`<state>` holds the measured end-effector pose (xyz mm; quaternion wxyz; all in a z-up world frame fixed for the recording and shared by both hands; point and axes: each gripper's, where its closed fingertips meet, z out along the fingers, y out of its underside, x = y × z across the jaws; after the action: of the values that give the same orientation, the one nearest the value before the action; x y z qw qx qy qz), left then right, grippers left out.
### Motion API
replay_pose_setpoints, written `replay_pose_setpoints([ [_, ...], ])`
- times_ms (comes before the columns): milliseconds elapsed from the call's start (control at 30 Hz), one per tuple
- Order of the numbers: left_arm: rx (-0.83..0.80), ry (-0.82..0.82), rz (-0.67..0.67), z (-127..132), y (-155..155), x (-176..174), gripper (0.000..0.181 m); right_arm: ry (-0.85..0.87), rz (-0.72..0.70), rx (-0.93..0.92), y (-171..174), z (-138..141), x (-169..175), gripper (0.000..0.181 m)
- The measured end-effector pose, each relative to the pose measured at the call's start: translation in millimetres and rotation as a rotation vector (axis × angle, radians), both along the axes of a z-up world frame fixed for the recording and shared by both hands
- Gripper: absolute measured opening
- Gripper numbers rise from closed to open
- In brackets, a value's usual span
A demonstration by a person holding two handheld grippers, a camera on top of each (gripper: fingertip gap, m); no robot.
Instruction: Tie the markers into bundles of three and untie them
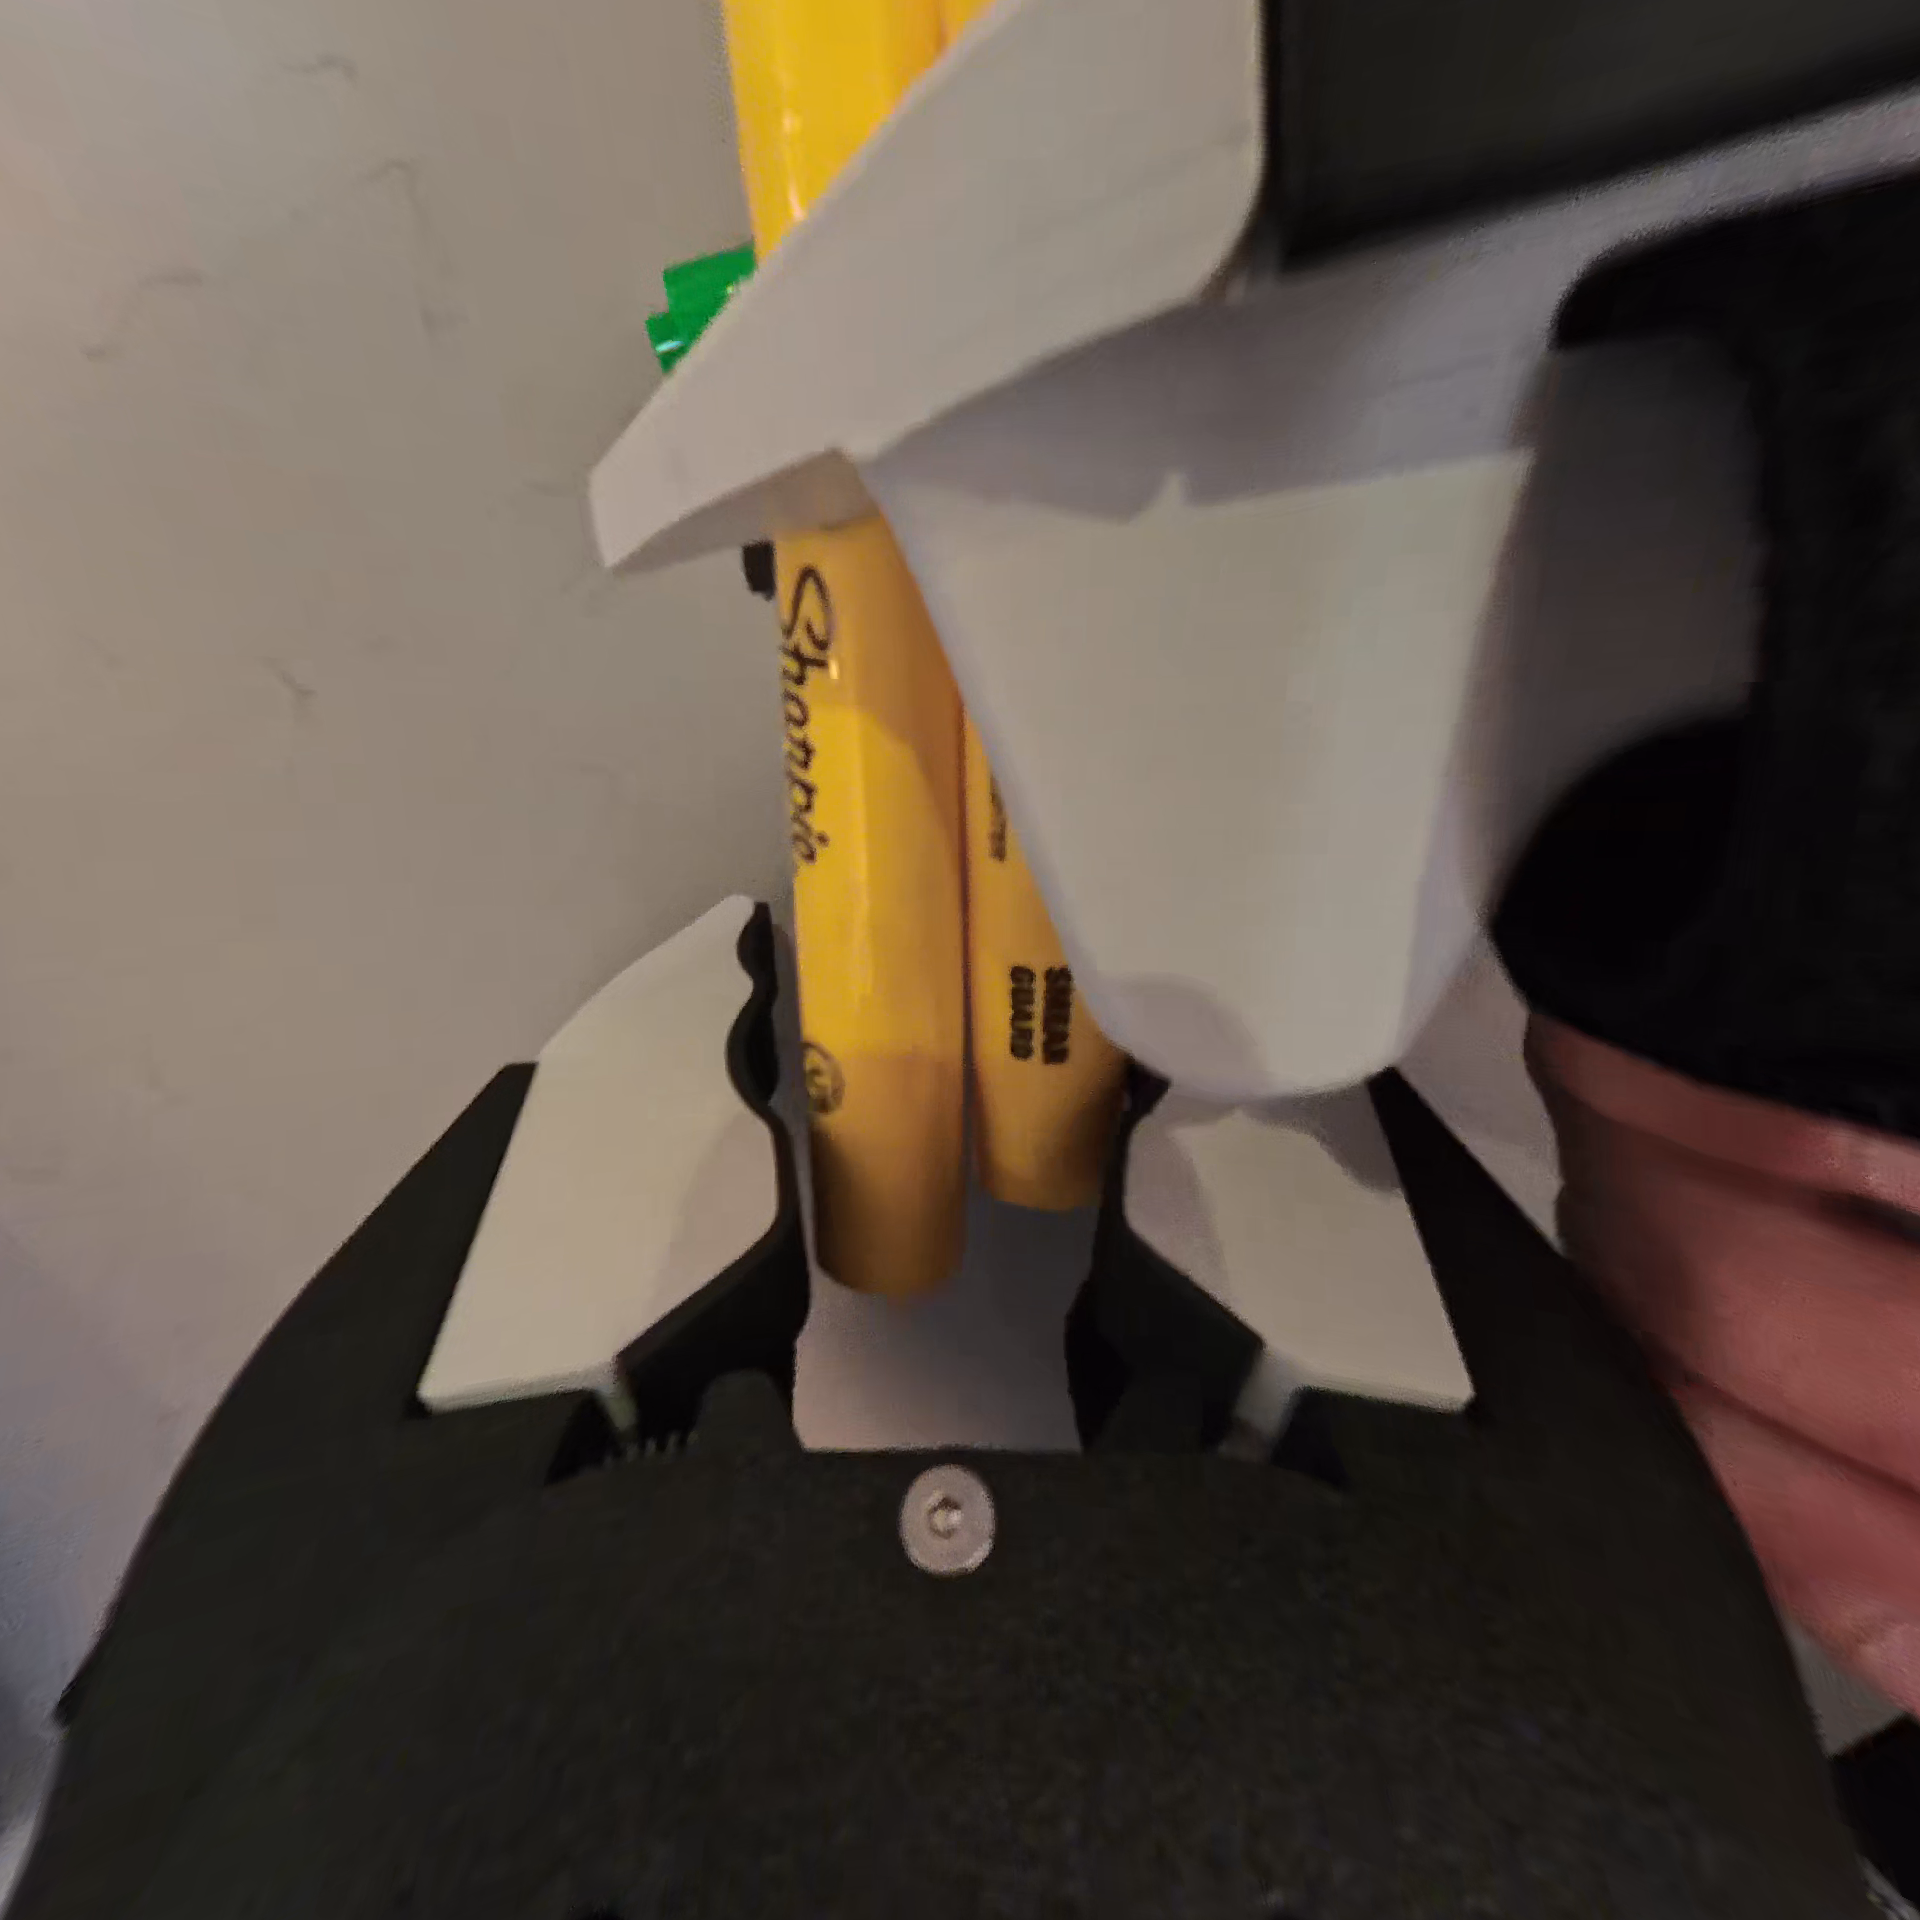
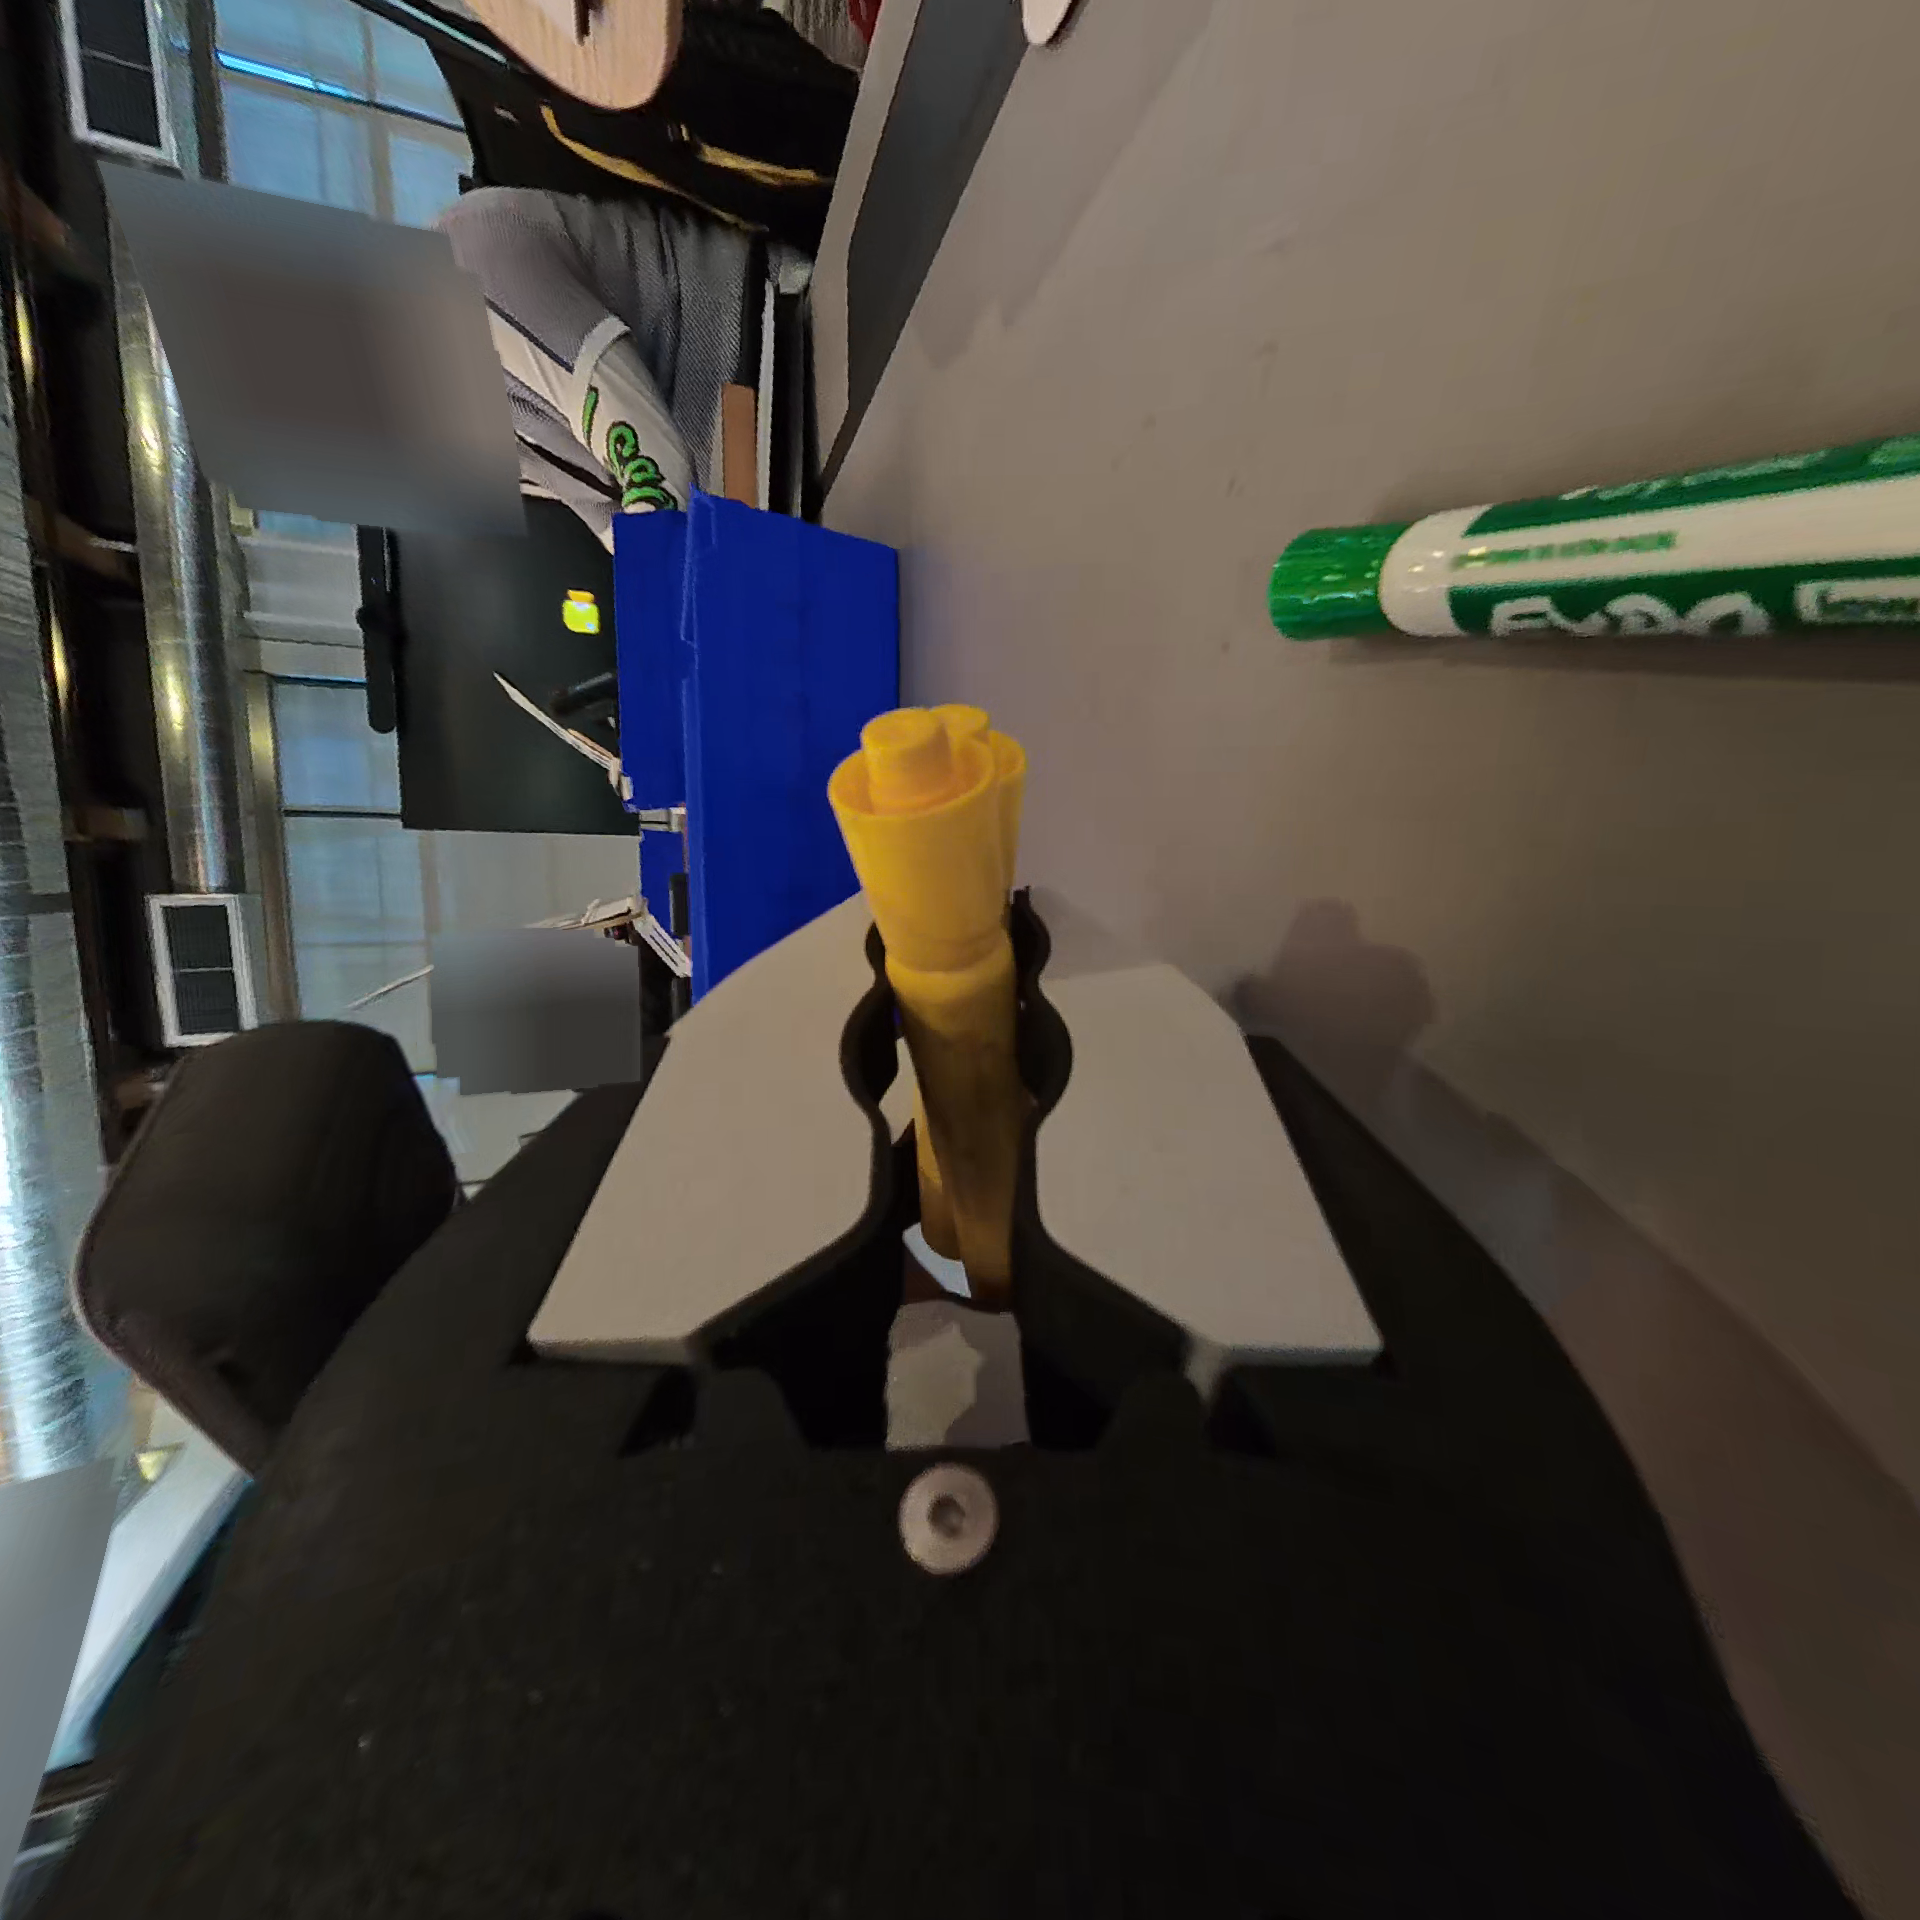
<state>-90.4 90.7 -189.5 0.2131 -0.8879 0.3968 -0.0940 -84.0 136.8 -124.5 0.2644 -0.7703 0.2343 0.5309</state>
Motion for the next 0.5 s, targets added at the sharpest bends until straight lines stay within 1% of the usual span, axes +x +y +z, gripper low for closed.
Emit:
replay_pose_setpoints([
  [67,-0.006,0.032,-0.008,-3.5,-1.9,-2.7,0.065,0.038,-0.024,-0.011,0.4,-0.7,2.6,0.019],
  [133,-0.032,0.055,-0.018,-8.1,-4.8,-3.4,0.069,0.003,-0.043,0.003,0.8,-2.9,6.2,0.019],
  [200,-0.048,0.043,-0.025,-8.0,-6.5,-1.9,0.065,-0.004,-0.070,0.019,-0.1,-2.6,9.5,0.019],
  [267,-0.059,0.057,-0.032,-8.0,-7.1,-4.0,0.065,0.001,-0.073,0.027,-3.1,-2.0,9.7,0.019],
  [400,-0.052,0.075,-0.070,-4.5,-8.3,-3.0,0.062,0.038,-0.134,0.051,-5.7,1.8,13.3,0.019],
  [500,-0.014,0.126,-0.107,-1.1,-6.3,-5.0,0.059,0.065,-0.160,0.062,-8.6,3.5,11.1,0.019],
])
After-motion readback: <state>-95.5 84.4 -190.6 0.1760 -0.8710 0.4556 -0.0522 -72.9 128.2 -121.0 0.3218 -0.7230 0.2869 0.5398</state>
